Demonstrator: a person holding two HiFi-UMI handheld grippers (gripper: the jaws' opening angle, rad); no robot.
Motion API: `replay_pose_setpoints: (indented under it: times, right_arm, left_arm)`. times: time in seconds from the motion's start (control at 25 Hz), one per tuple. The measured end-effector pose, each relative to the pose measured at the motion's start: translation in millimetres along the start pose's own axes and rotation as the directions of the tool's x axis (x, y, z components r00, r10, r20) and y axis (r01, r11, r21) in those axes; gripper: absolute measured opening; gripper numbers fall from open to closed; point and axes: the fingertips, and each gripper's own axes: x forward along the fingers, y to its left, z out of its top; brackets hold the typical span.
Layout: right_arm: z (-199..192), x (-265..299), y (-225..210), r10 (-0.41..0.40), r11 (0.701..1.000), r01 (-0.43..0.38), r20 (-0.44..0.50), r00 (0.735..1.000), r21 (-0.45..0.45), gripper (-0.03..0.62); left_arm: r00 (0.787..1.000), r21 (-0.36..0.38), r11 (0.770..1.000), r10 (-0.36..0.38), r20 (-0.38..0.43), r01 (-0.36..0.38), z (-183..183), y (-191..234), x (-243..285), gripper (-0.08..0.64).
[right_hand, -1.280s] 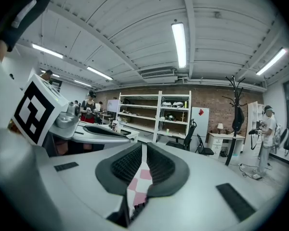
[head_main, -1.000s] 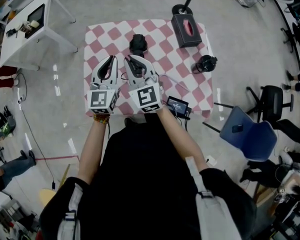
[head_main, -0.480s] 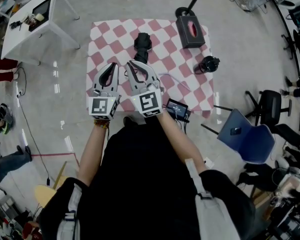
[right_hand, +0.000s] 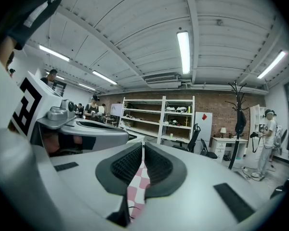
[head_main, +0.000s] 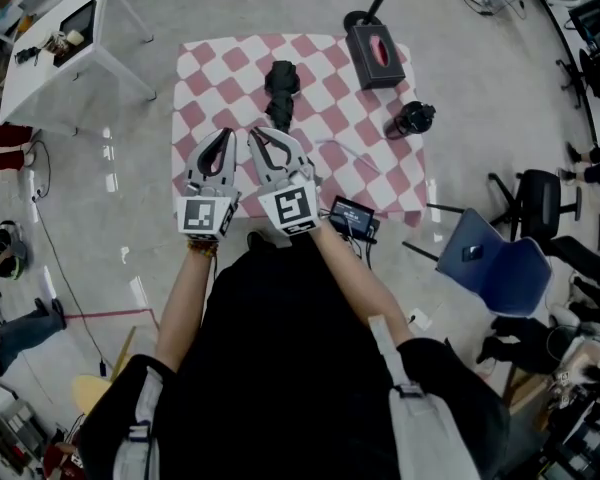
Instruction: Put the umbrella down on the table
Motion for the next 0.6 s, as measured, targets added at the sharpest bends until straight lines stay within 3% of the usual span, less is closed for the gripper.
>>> replay_pose_setpoints:
  times: [0.2,0.6]
  right_arm:
    - [-7.7,-4.7,3.3,-0.015,1.000,0.016,-0.005,1.000,0.019,0.018]
    - [-22.9,-8.7,10.7,-0.029,0.999,0.030,-0.016,0.999,0.044,0.018]
  left_arm:
    - [0.999,0.030,0.999,-0.032,0.017,0.031,-5.7,-7.2,-4.7,0.028]
    - [0.999,0.022,0.999,-0.044,-0.006,0.044,-28.9,-10.4,-13.2,0.028]
